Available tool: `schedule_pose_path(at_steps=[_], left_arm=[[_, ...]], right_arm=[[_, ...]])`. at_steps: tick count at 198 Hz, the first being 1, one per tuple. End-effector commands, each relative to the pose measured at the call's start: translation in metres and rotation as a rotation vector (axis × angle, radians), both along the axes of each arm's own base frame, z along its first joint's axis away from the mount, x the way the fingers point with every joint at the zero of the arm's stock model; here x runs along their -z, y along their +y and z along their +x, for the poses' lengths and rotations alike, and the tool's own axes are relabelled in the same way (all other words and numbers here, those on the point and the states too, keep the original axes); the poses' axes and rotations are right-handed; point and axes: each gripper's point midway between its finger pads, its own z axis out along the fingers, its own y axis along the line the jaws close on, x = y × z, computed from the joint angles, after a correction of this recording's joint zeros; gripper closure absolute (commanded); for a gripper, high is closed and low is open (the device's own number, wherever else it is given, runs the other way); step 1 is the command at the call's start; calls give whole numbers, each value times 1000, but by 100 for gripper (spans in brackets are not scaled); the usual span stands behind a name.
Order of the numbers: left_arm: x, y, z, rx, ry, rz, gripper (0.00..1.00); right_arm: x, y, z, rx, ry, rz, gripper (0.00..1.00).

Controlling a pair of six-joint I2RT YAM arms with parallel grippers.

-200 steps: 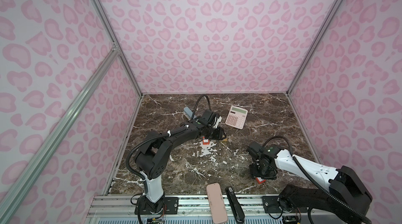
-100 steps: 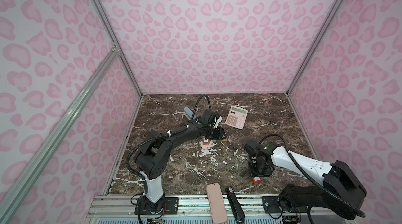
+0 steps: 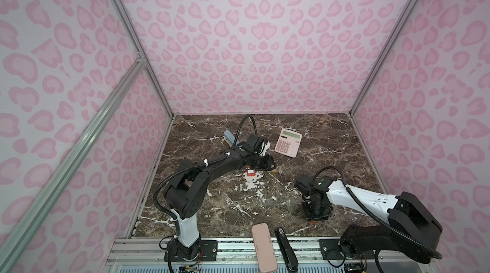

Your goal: Lock with the key

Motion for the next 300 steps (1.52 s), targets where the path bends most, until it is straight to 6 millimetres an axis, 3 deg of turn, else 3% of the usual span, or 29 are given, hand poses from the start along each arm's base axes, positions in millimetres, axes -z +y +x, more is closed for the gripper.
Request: schedule_pose_path(at_steps=[1, 47, 115, 164, 218, 248, 300], left_arm=[[-10, -5, 2, -1, -13, -40, 52], [-18, -14, 1, -10, 39, -171, 52], [-42, -2, 11, -59, 45, -285, 52], [-55, 4, 10, -71, 23, -300, 52], [-67, 12, 9, -88, -7, -314, 52], [-77, 16, 8, -111, -37, -362, 52], [-76, 18, 4, -118, -28, -363, 52]], right_arm=[[-3, 3, 5, -24, -18, -2, 67], [-34, 22, 39, -57, -119, 60, 69], [-84, 58, 142, -160, -256, 216, 70], [-104, 97, 183, -251, -315, 344, 70], [-117, 122, 201, -317, -379, 418, 70], [-117, 133, 201, -335, -374, 442, 70], [-123, 156, 198, -384, -389, 479, 70]])
